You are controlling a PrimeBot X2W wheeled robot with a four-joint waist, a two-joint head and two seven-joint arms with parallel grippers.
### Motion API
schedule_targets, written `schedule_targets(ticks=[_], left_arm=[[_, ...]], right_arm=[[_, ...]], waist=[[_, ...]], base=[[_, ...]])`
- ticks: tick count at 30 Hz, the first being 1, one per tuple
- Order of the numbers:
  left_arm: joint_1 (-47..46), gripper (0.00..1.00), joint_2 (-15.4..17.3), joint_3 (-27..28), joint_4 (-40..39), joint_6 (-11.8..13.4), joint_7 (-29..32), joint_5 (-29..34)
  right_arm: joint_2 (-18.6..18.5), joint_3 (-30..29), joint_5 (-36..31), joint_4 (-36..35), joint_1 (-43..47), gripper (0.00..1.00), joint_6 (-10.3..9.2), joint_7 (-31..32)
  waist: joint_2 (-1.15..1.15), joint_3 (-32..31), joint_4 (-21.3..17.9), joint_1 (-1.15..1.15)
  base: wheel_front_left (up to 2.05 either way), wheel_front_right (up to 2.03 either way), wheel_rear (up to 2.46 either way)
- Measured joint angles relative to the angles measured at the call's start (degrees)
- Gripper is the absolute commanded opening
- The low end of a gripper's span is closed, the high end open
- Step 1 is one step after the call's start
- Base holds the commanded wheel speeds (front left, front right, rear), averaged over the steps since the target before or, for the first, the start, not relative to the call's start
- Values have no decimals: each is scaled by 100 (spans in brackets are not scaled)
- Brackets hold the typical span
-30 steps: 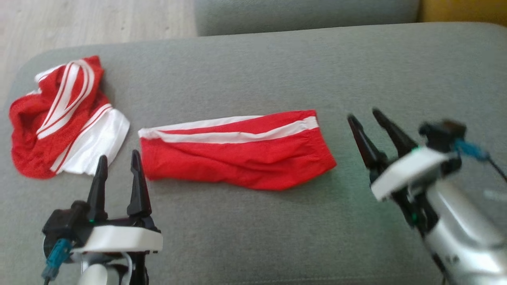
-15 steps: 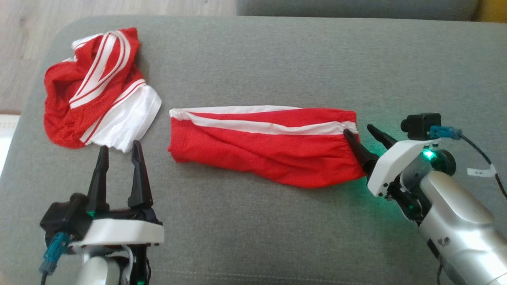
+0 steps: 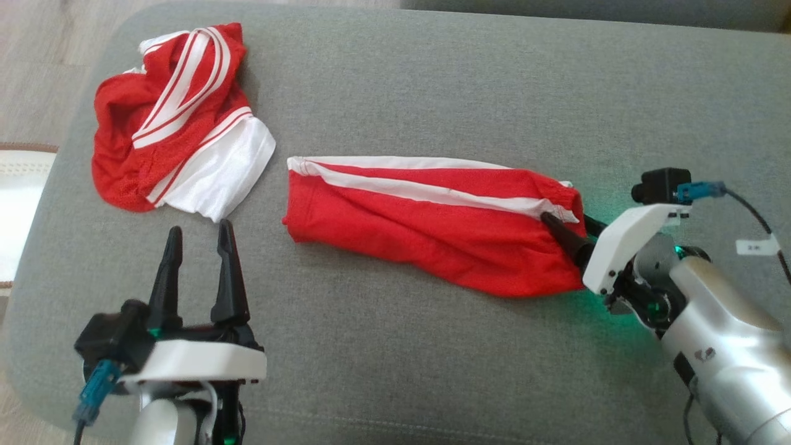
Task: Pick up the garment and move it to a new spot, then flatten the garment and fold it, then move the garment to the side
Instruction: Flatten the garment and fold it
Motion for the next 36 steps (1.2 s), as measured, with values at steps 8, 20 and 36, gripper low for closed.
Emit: schedule_targets(ticks=[8,20,36], left_arm=[[-7,100,0,-2,47,9,0,-5],[2,100,-2,21,134,-47,0,-5],[-87,100,-3,-82,241,-49,0,-79]], right_arm=[[2,131,437,20,-51,0,0,111],[-972,201,754,-99,-818,0,0,331],[-995,34,1796,-461,-864,0,0,1122]], waist=[[0,-80,43,0],[0,-245,-422,0],[0,-230,-419,0]], base=[[0,0,0],[0,0,0],[0,0,0]])
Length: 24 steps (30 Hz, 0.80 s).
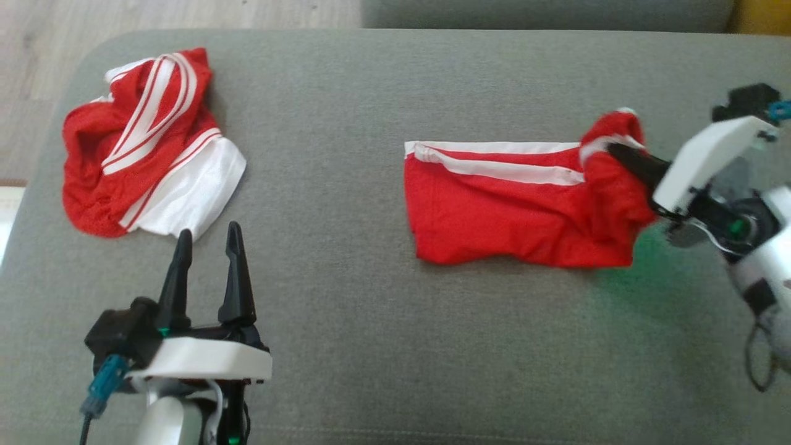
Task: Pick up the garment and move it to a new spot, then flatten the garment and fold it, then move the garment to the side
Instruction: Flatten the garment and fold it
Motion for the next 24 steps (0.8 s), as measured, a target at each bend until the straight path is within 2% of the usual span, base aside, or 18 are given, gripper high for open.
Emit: schedule_targets(ticks=[4,10,19,20,21,22,23,24], left_arm=[[-1,100,-1,-74,46,3,0,-41],[-8,100,-1,-185,41,35,0,-185],[-107,100,-5,-435,-11,155,0,-352],[-116,100,-5,-433,-22,166,0,-367],[-115,100,-4,-433,-23,167,0,-367],[-114,100,-4,-432,-22,168,0,-367],[-115,100,-5,-427,-22,170,0,-367],[-115,100,-5,-420,-22,169,0,-367]], right_arm=[[358,-198,479,-56,-16,0,0,257],[944,-331,906,247,-98,0,0,478],[1419,-293,861,1046,-260,0,0,398],[1458,-277,849,1116,-261,11,0,367],[1496,-271,849,1167,-263,49,0,323],[1516,-241,840,1162,-265,93,0,297],[1539,-233,825,1147,-270,100,0,279],[1567,-243,826,1116,-274,100,0,210]], waist=[[0,13,157,0],[0,68,475,0],[0,220,1019,0],[0,236,1047,0],[0,249,1064,0],[0,257,1070,0],[0,258,1060,1],[0,253,1038,0]], base=[[0,0,0],[0,0,0],[0,0,0],[0,0,0],[0,0,0],[0,0,0],[0,0,0],[0,0,0]])
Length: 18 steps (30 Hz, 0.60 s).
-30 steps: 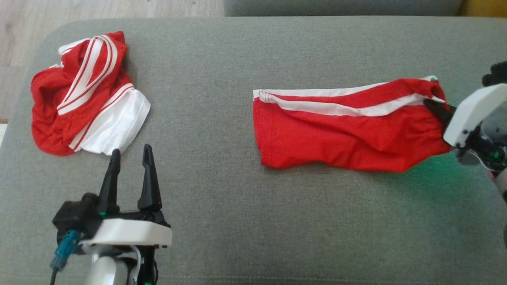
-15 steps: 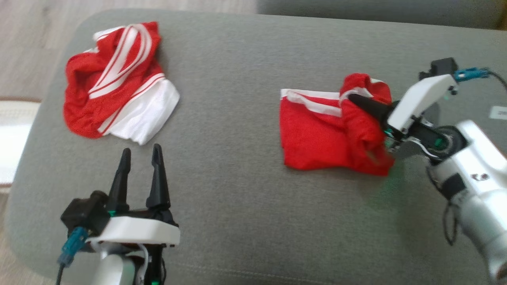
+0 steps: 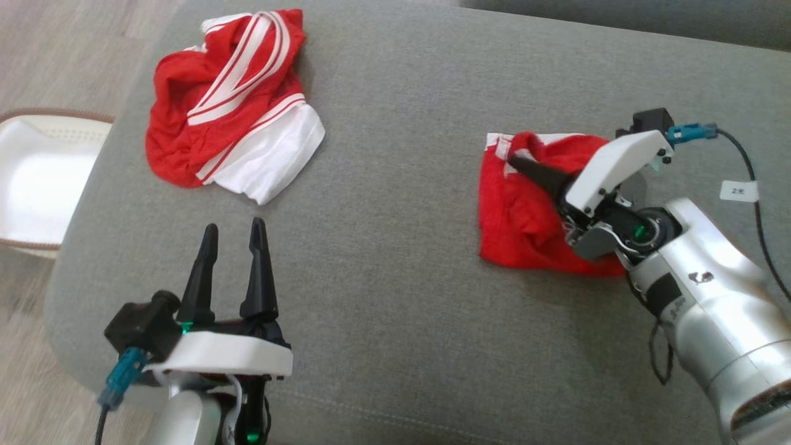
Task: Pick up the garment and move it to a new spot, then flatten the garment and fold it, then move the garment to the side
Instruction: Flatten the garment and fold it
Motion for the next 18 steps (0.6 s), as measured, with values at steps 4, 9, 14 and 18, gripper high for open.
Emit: schedule_targets(ticks=[4,9,14,18], left_arm=[[-2,100,-1,74,-1,-3,0,5],[-3,100,-3,267,-15,-15,-1,109],[-15,100,-5,415,-31,-100,-34,271],[-41,100,-4,623,-91,-157,-35,465]], right_arm=[[85,-107,87,-352,-72,100,0,-248],[65,-208,191,-1210,-60,100,0,-624],[-285,-138,-71,-2377,102,100,0,-1192],[-728,-11,-528,-3036,504,100,0,-1841]], waist=[[0,-35,-163,0],[0,-104,-491,0],[0,-187,-913,0],[0,-245,-1282,0]], base=[[0,0,0],[0,0,0],[0,0,0],[0,0,0]])
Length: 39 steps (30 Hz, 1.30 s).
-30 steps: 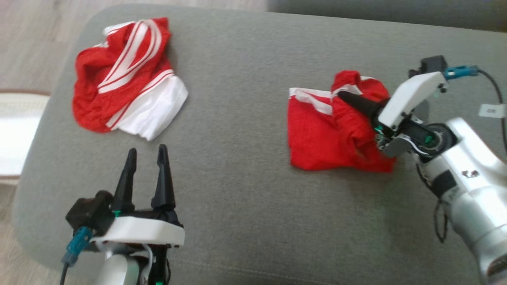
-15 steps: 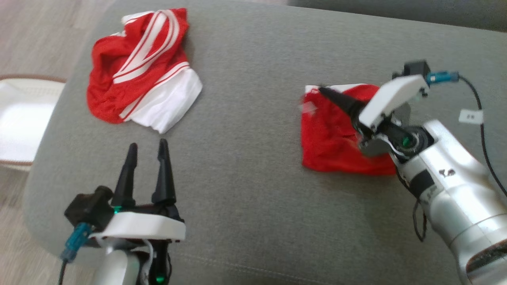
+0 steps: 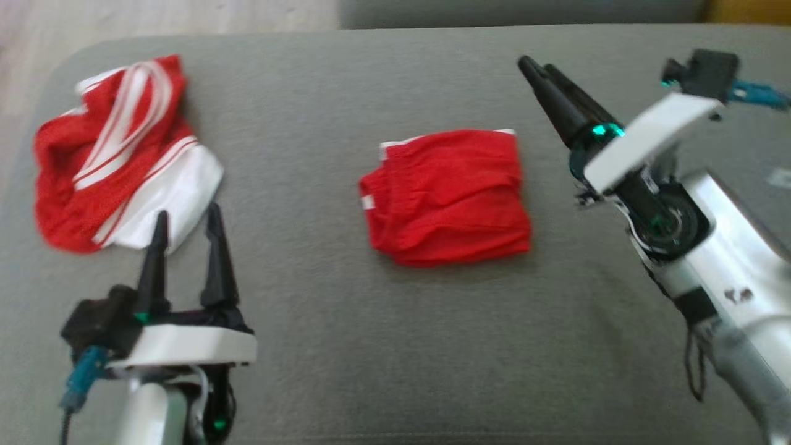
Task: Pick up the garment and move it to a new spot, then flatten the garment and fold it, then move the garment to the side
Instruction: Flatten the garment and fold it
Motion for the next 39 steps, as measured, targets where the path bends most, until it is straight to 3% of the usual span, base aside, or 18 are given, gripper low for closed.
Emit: schedule_targets(ticks=[6,12,19,27,39], left_arm=[[-180,100,-1,331,-93,-109,-2,215],[-171,100,2,452,147,-212,-3,405],[18,100,0,589,389,-263,-3,430],[46,100,-2,660,731,-259,-3,546],[30,100,-7,654,950,-255,-3,692]], right_arm=[[-479,214,-1031,-438,140,100,0,-1211],[-610,-157,-1996,1,686,100,0,-2131],[-127,-1034,-3483,364,1588,100,0,-2307],[457,-2074,-4991,3,2368,100,0,-2323],[686,-2373,-5687,-177,2736,100,0,-2323]], waist=[[0,-68,-527,0],[0,-252,-893,0],[0,-533,-1125,0],[0,-551,-1021,0],[0,-585,-930,0]], base=[[0,0,0],[0,0,0],[0,0,0],[0,0,0],[0,0,0]])
